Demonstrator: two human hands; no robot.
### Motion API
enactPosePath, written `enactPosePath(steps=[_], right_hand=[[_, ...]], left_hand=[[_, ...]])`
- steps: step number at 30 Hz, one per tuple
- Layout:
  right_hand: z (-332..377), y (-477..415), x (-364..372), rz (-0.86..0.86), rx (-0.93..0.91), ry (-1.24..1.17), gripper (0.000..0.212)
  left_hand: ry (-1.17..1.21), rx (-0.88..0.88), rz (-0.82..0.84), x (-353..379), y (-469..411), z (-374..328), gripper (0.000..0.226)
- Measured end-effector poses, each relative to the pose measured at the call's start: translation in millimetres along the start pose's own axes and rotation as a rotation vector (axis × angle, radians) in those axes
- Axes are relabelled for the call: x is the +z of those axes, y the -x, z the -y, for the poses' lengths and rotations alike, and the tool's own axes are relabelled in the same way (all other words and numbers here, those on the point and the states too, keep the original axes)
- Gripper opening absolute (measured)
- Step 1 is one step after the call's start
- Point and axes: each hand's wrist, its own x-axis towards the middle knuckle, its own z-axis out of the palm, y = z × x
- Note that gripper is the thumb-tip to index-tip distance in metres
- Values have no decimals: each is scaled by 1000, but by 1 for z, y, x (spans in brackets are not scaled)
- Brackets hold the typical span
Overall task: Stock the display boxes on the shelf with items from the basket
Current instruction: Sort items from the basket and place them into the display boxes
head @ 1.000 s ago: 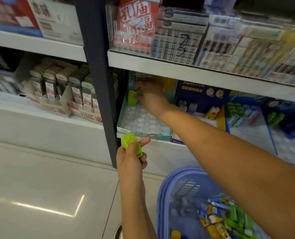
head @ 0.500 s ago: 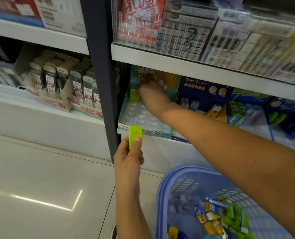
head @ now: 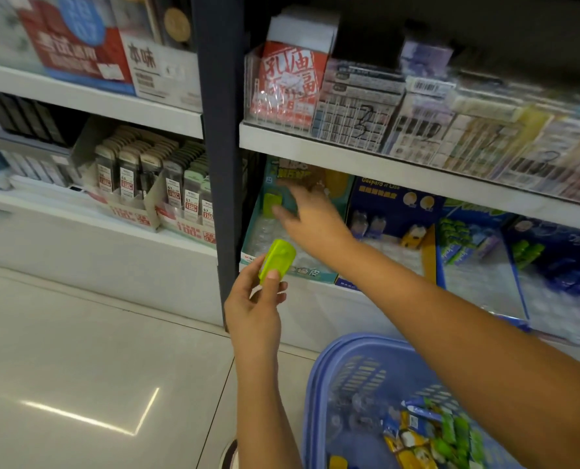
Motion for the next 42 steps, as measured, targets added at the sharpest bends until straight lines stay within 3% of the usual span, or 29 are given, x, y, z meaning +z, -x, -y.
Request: enactPosePath(steps=[4,7,9,12,15,18,21,25,30,35,39,42], right_hand=[[-2,49,-10,231,65,-606,23],[-11,55,-13,216,55,-752,20],[-16,45,-13,80,80,-687,24],[-24,15,-9,-162,106,-397,38],[-24,-15,0,-142,49,-169,38],[-23,-29,13,-79,-61,-14,28],[-22,-35,20,-57,-87,-11,24],[-26,-37,29,-34,-97,-9,26],[-24,-40,44,-73,-127,188,30],[-17,-45,38,-32,32,74,38],[-21,6,6,5,-111,70,43],[-54,82,-25,-120,-89,-103,24]], left_hand=[[-23,89,-25,5,-1,0,22],[-101,161,-26,11,-3,1,24],[-314,264,-44,14,-9,2,30],[-714,359,15,14,-18,10,38],[-867,353,75,14,-20,20,38],[-866,372,70,13,-21,23,37],[-871,376,74,12,-24,25,36],[-859,361,81,12,-22,27,37],[-848,367,84,11,-22,30,40],[-868,325,128,9,-21,23,43],[-764,349,72,17,-2,12,35],[-642,386,161,33,23,7,19]])
